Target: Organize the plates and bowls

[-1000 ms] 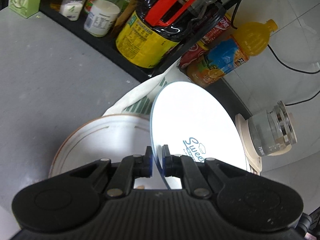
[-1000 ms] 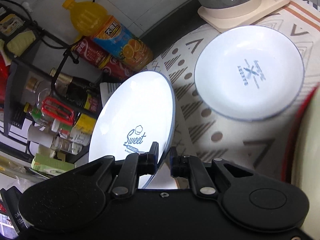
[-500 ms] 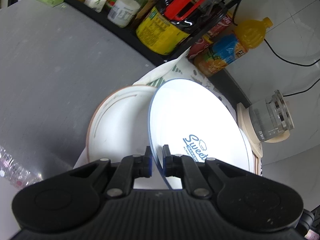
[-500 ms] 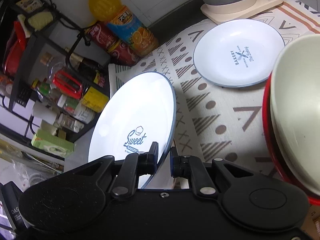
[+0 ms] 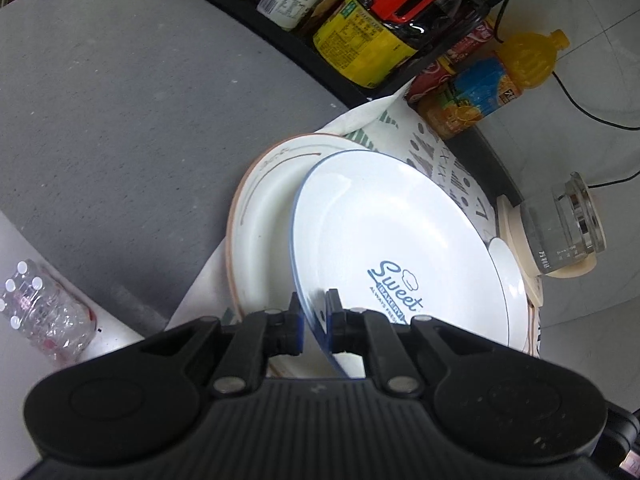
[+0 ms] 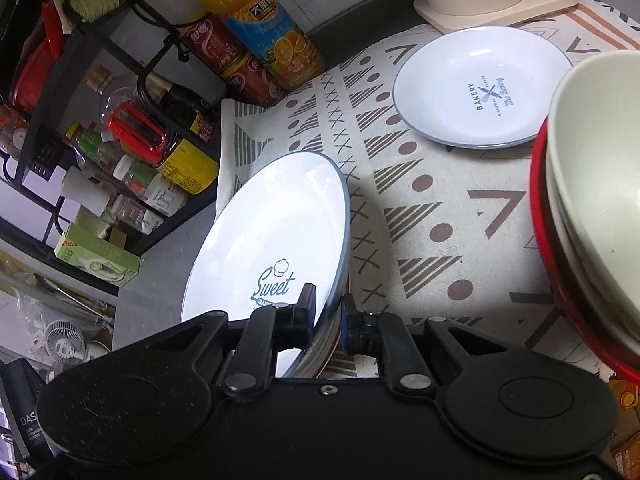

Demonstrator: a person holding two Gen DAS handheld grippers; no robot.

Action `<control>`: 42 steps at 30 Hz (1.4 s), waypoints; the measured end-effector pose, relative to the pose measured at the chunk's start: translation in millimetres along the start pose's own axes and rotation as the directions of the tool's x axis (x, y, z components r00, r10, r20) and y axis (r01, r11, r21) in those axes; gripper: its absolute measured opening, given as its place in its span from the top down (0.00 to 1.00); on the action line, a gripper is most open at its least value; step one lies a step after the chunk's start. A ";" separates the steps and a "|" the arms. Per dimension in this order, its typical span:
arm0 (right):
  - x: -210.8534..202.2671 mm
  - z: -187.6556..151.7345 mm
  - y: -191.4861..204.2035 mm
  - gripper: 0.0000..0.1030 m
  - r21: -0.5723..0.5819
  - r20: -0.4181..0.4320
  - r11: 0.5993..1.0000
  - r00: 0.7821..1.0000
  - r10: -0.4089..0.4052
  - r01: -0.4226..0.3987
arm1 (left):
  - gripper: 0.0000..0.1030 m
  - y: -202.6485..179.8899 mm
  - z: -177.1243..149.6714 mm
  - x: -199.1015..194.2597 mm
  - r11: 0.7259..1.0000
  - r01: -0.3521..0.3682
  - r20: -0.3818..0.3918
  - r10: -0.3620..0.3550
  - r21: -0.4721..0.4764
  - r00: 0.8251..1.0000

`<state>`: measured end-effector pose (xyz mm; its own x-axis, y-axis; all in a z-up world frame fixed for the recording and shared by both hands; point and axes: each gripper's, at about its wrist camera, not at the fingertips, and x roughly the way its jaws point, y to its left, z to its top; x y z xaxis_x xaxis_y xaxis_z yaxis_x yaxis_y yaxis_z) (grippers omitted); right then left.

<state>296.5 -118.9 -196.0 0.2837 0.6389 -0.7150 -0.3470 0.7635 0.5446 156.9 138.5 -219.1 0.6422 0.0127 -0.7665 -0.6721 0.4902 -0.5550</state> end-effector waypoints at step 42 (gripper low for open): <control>49.0 9.2 3.2 0.92 0.108 -0.119 0.993 0.993 -0.028 0.041 | 0.56 14.2 59.0 -0.4 0.978 -0.202 -0.087 0.207 0.059 0.974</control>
<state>317.6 -84.3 -225.3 0.1854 0.6014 -0.7771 -0.2366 0.7949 0.5587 168.8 196.9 -207.6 0.4546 0.0379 -0.8899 -0.7650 0.5284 -0.3683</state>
